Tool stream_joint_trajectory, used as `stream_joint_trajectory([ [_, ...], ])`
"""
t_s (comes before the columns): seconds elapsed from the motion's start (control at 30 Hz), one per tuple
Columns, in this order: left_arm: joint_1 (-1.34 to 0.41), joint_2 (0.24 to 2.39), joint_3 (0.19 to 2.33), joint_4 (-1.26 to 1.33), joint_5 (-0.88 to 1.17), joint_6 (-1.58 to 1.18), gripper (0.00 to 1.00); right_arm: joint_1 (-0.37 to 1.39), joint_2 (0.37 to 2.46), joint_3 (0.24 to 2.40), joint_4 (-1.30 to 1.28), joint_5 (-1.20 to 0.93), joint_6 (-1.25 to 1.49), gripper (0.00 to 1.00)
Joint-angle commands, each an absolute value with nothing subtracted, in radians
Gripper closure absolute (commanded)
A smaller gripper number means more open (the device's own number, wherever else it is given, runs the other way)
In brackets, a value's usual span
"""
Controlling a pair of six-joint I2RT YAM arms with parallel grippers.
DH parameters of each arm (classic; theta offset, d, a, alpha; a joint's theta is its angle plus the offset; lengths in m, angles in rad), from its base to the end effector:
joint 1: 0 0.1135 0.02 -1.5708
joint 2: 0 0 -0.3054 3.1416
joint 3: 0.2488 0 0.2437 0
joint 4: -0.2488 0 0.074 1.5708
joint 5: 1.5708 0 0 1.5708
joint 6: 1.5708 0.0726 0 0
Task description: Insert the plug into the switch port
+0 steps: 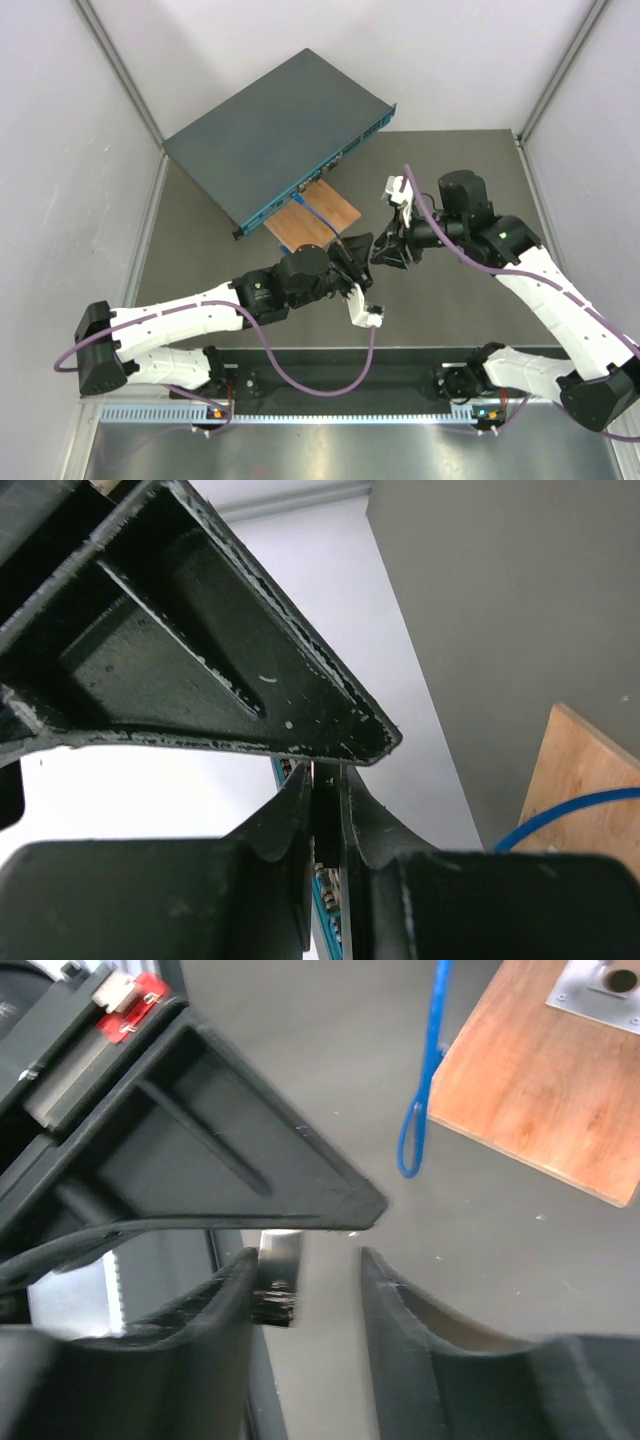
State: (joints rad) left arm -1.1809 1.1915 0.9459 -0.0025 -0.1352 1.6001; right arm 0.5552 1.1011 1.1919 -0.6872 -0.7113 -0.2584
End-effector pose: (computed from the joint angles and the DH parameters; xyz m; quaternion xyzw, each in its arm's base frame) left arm 0.1201 -0.2664 0.3621 0.7672 0.1820 0.1796 0.5883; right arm 0.1605 0.1553 0.3946 -0.4775 0.6963 0.3692 0.3885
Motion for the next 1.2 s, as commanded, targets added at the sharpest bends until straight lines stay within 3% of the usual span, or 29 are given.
stream_joint_trajectory([
  [0.0, -1.187, 1.186, 0.942, 0.060, -0.129, 1.609, 1.00, 0.572, 1.100, 1.212, -0.647, -0.681, -0.265, 0.66],
  [0.13, -1.187, 1.186, 0.939, 0.061, -0.132, 1.598, 1.00, 0.575, 1.100, 1.215, -0.667, -0.672, -0.287, 0.95],
  [0.17, -1.187, 1.184, 0.939, 0.061, -0.133, 1.597, 1.00, 0.575, 1.097, 1.213, -0.669, -0.670, -0.291, 1.00],
  [0.23, -1.187, 1.186, 0.937, 0.066, -0.136, 1.592, 0.96, 0.575, 1.091, 1.209, -0.678, -0.666, -0.305, 1.00],
  [0.3, -1.187, 1.186, 0.934, 0.083, -0.158, 1.565, 0.80, 0.574, 1.078, 1.203, -0.678, -0.654, -0.307, 1.00],
  [0.33, -1.187, 1.183, 0.937, 0.087, -0.163, 1.546, 0.64, 0.565, 1.069, 1.198, -0.677, -0.646, -0.304, 1.00],
  [0.47, -1.184, 1.161, 1.015, 0.006, -0.170, 1.372, 0.41, 0.514, 1.045, 1.192, -0.644, -0.626, -0.279, 1.00],
  [0.57, -1.169, 1.134, 1.049, -0.089, -0.141, 1.258, 0.30, 0.473, 1.005, 1.175, -0.598, -0.623, -0.264, 1.00],
  [0.73, -1.092, 1.081, 1.091, -0.172, -0.049, 1.083, 0.25, 0.359, 0.997, 1.189, -0.566, -0.689, -0.220, 1.00],
  [0.87, -0.964, 1.147, 1.295, -0.221, 0.058, 0.639, 0.24, 0.296, 1.060, 1.245, -0.557, -0.660, -0.212, 1.00],
  [1.03, -0.622, 1.339, 1.580, -0.284, 0.210, 0.003, 0.25, 0.305, 1.213, 1.395, -0.610, -0.488, -0.287, 1.00],
  [1.17, -0.471, 1.445, 1.729, -0.314, 0.282, -0.230, 0.26, 0.350, 1.330, 1.497, -0.643, -0.353, -0.321, 1.00],
])
